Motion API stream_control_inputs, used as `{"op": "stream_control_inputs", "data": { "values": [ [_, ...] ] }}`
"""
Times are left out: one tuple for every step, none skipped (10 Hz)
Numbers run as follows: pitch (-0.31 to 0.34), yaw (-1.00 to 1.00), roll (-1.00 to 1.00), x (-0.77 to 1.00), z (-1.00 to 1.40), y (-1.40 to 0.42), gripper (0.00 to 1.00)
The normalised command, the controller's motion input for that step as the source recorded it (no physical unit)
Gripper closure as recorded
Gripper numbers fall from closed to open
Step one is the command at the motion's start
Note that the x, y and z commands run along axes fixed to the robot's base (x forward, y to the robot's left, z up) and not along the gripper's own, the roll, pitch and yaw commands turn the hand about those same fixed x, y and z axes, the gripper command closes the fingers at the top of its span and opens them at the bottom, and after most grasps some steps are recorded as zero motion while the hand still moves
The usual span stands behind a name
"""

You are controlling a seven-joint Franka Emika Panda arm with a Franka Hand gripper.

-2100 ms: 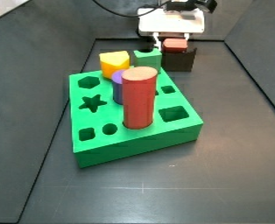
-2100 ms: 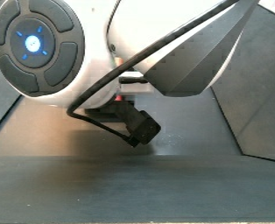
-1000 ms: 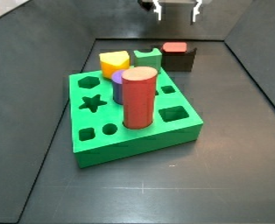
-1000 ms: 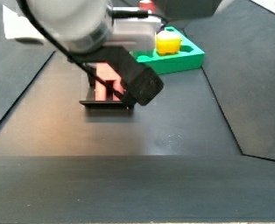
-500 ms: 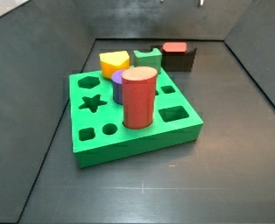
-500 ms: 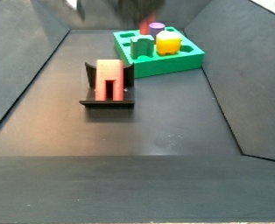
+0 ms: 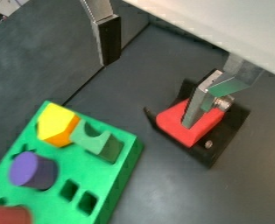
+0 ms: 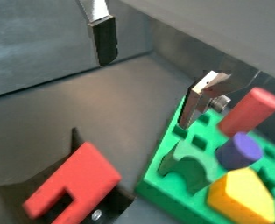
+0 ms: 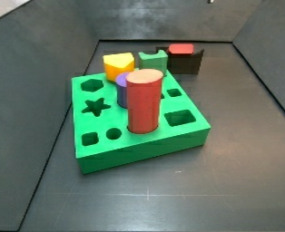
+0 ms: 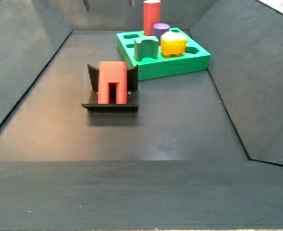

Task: Pick up the square-circle object. Move up. Place the square-circle object on the fixture. Regrasp the square-circle object. Rotate the square-circle object. Move to above the board. Insert the square-circle object.
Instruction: Regrasp the square-circle object.

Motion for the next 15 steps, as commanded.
{"op": "stream_control_inputs", "data": {
  "values": [
    [0.008,0.03,1.00,-0.03,0.01,-0.03,0.00],
    [0.001,0.04,1.00,-0.04,0.02,-0.02,0.00],
    [-0.006,0.04,1.00,-0.03,0.01,-0.02,0.00],
    [-0.010,0.04,1.00,-0.03,0.00,-0.02,0.00],
    [-0.015,0.04,1.00,-0.02,0.00,-0.02,0.00],
    [-0.015,0.04,1.00,-0.02,0.00,-0.01,0.00],
    [-0.014,0.04,1.00,-0.02,0.01,-0.02,0.00],
    [-0.009,0.04,1.00,-0.01,0.01,-0.02,0.00],
    [-0.004,0.04,1.00,0.01,-0.01,-0.02,0.00],
    [0.000,0.04,1.00,0.02,-0.01,-0.02,0.00],
    [0.011,0.05,1.00,0.03,0.00,-0.02,0.00],
    [0.021,0.05,1.00,0.04,0.00,-0.02,0.00],
    [0.041,0.05,1.00,0.06,-0.01,-0.03,0.00],
    [0.062,0.06,1.00,0.07,-0.01,-0.03,0.00],
    [0.098,0.08,1.00,0.09,-0.01,-0.04,0.00]
  ]
}}
